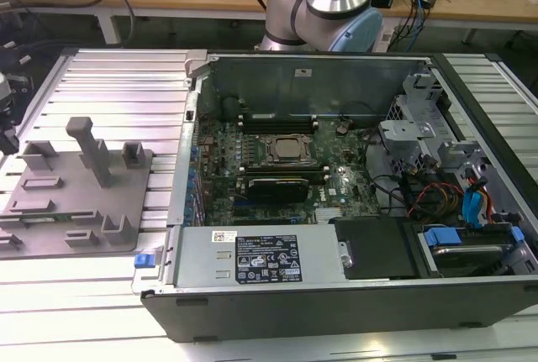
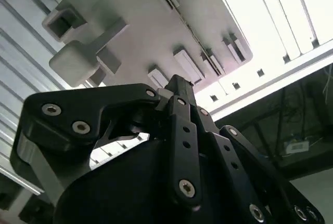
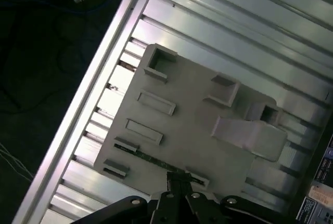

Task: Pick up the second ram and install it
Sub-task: 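Pick up the second ram and move it above second insertion slot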

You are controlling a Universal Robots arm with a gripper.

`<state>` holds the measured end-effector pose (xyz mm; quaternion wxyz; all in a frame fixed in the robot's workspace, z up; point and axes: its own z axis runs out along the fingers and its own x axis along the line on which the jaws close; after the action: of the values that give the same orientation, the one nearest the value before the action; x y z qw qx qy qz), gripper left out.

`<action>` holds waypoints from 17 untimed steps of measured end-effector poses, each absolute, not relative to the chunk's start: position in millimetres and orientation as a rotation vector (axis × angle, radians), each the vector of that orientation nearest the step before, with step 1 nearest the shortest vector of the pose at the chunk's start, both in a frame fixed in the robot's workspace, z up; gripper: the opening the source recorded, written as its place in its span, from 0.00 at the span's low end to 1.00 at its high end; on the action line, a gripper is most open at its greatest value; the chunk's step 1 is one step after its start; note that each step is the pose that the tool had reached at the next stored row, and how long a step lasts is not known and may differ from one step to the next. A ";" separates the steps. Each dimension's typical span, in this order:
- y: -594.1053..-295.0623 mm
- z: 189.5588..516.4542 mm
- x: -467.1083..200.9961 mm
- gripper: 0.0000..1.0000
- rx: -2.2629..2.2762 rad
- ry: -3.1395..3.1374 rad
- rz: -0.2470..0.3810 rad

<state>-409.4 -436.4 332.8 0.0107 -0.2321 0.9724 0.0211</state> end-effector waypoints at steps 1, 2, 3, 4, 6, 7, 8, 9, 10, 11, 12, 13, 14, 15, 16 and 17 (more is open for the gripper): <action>-436.4 332.7 -409.5 0.08 -0.752 3.028 0.066; -436.4 332.7 -409.5 0.08 -0.814 3.013 0.067; -436.4 332.6 -409.5 0.08 -0.914 2.985 0.067; -436.4 332.5 -409.5 0.08 -0.977 2.966 0.067; -436.4 332.4 -409.4 0.08 -1.098 2.926 0.068; -436.4 332.4 -409.5 0.08 -1.148 2.907 0.068; -436.4 332.2 -409.4 0.08 -1.209 2.884 0.069; -436.4 332.2 -409.5 0.08 -1.236 2.872 0.069; -436.4 332.1 -409.5 0.08 -1.266 2.860 0.069; -436.4 331.9 -409.4 0.08 -1.330 2.832 0.069; -436.4 331.8 -409.4 0.08 -1.384 2.807 0.068; -436.4 331.7 -409.5 0.08 -1.437 2.782 0.068; -436.4 331.6 -409.4 0.08 -1.481 2.760 0.067; -436.4 331.4 -409.5 0.08 -1.548 2.724 0.067; -436.4 331.2 -409.5 0.08 -1.618 2.685 0.066; -436.4 331.2 -409.5 0.08 -1.657 2.662 0.066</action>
<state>-409.5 -436.4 331.2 0.0027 -0.5282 0.8488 0.0211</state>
